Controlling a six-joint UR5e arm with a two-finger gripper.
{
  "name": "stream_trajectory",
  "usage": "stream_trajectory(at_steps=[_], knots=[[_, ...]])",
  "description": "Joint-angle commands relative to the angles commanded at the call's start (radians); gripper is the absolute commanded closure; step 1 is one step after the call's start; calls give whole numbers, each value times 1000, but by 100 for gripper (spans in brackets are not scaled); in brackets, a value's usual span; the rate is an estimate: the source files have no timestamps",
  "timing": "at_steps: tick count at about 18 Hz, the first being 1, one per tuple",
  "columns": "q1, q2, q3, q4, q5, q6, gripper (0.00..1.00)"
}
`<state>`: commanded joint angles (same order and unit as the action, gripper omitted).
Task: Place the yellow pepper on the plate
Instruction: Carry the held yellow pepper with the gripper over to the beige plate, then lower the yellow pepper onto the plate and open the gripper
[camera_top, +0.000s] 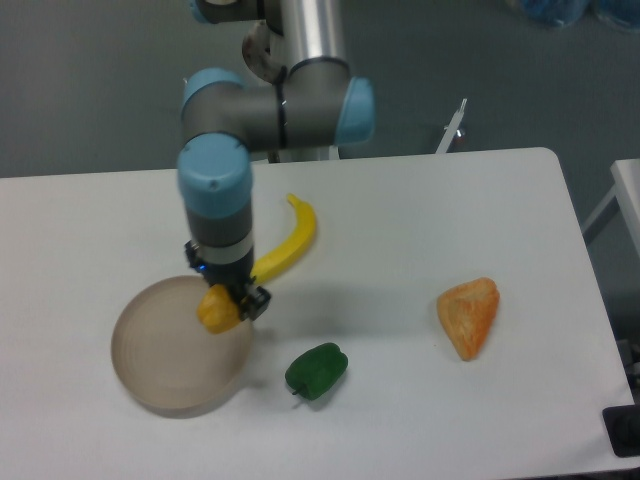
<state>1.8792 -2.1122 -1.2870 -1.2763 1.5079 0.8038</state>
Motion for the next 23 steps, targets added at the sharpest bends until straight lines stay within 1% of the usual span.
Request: stream_trajectory(at_steps=[2,3,5,6,7,8,9,11,18,20,23], knots=[[-32,-29,0,0,0,-8,80],[-37,-49,5,2,2,-33,77],[-38,-71,15,2,3,-40,74],[-38,-86,21,3,3,-40,66],[-38,-92,21,12,3,-43,55],[-40,-97,21,26,5,-46,33],[-48,-98,18,43,15,-46,0],[-48,-88,18,43,28,-46,0],[-34,6,0,29,44,-8,0],[-5,43,-23,20,122,27,0],[72,107,-61,6,135,92,0]])
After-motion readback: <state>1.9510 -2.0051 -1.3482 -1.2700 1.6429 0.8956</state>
